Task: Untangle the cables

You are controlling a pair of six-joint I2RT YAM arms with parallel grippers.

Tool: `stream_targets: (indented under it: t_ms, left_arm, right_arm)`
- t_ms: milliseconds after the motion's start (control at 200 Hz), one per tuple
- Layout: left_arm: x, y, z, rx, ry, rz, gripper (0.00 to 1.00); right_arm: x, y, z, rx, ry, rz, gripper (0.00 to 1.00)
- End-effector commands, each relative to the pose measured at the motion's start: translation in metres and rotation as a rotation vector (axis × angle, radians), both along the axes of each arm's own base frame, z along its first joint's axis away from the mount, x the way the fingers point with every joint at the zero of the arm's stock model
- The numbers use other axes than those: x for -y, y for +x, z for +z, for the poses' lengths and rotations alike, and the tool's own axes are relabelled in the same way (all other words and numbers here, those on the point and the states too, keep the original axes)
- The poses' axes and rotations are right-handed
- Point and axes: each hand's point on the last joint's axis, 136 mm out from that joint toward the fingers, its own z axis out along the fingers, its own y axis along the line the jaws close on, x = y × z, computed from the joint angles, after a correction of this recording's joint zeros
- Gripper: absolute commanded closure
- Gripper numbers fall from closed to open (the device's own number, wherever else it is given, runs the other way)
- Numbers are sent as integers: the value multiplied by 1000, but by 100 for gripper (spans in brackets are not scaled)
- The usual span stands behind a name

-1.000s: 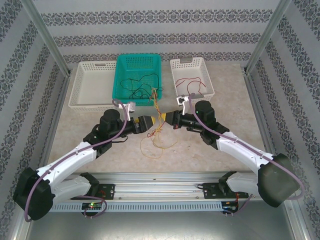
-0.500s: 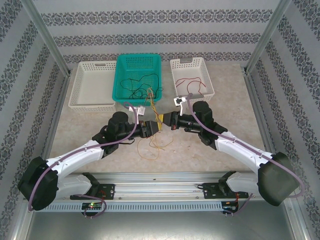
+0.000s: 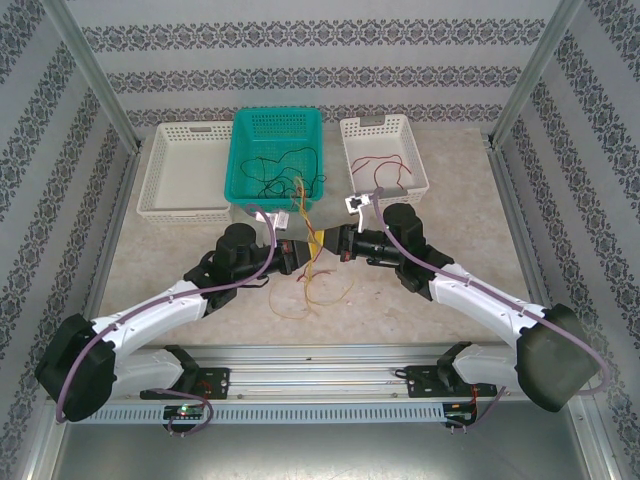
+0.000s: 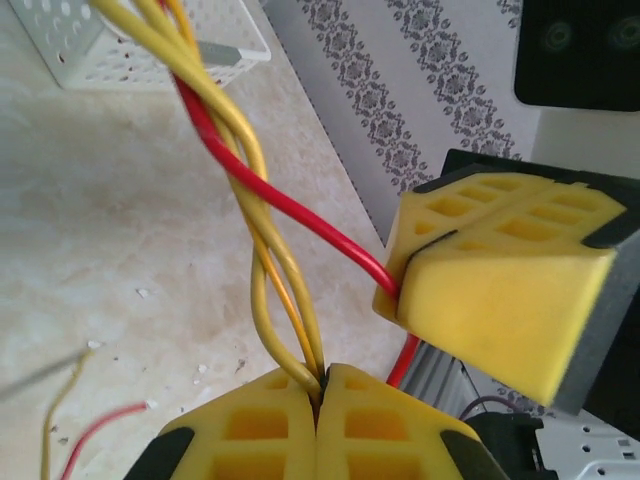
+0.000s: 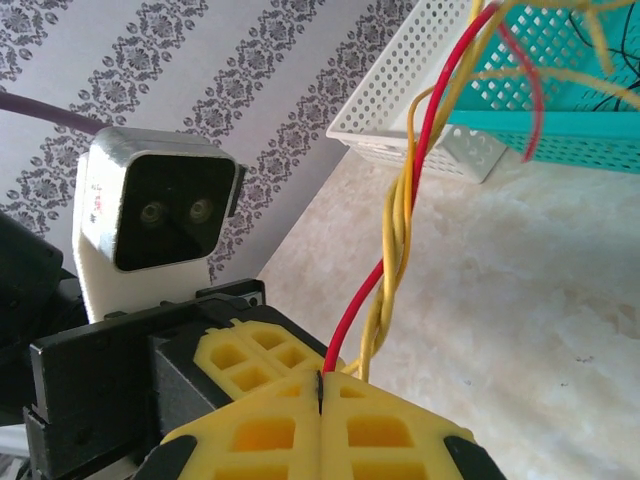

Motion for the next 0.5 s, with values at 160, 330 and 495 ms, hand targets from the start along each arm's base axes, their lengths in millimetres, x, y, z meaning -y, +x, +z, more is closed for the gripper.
stream_targets:
  t_ms: [160, 330, 495]
  left_arm:
    - [-29, -8, -3, 51, 130, 67, 100]
    - [-54, -10, -19, 2, 214, 118, 100]
    - [-74, -8, -24, -39, 288, 183, 100]
  right_arm:
    - [62, 25, 36, 51, 73, -217, 100]
    - [114, 35, 45, 38, 115, -351, 100]
    - [161, 41, 52, 22, 108, -501, 100]
